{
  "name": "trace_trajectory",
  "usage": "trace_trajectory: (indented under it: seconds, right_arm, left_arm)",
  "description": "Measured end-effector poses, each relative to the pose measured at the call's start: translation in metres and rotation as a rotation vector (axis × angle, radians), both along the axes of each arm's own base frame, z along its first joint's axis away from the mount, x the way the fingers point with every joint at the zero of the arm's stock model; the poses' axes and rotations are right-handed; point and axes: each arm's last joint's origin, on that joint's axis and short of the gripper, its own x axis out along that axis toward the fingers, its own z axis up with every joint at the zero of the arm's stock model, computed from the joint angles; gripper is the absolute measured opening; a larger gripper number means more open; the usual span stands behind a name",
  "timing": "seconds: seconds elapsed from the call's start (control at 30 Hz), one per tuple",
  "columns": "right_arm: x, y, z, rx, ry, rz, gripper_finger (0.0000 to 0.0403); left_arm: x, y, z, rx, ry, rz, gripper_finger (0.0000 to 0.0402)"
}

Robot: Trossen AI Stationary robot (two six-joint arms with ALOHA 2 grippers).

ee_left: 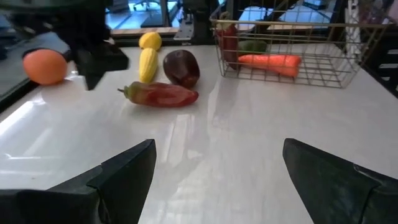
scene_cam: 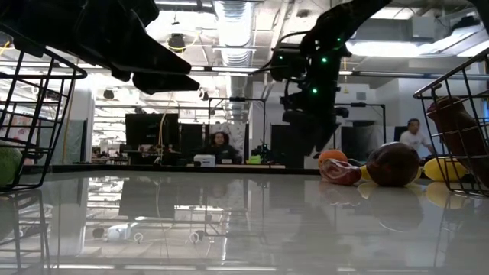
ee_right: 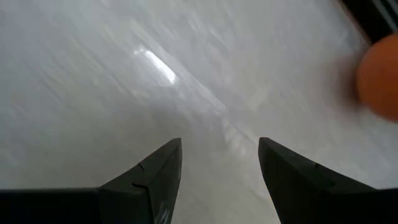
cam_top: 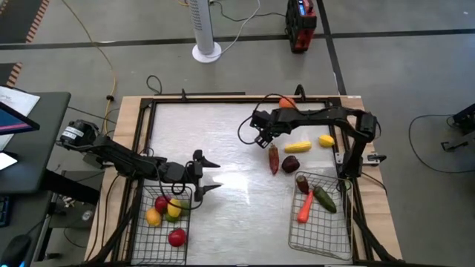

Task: Sort produce into baskets
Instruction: Put the red chili pepper into the gold wire basket

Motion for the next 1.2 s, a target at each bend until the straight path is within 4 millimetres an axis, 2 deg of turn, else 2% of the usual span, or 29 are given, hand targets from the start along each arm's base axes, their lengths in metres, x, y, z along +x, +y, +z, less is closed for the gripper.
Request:
trace_trajectory:
  seconds: [0.37,0.6,0.77,1.2]
  right_arm:
    - [-0.002,-0.002,0.000,0.007,0.002,-0.032,0.0239]
    - [-0.009,-0.015,0.000,0.054,-0.013,-0.089,0.0239]
    - [-0.009,-0.016,0.000,0.049,-0.025,-0.127,0.0239]
    - [0.000,0.025,-0.005,0.047,0.000,-0.171,0.0239]
  left_arm:
    - [0.000,-0.001,0.002,0.060,-0.015,-0.021,0.0341]
    - [-0.001,-0.009,0.003,0.091,-0.020,-0.073,0.0341]
    - [-0.001,-0.006,0.003,0.097,-0.022,-0.053,0.0341]
    - [0.000,-0.004,0.003,0.091,-0.023,-0.035,0.0341]
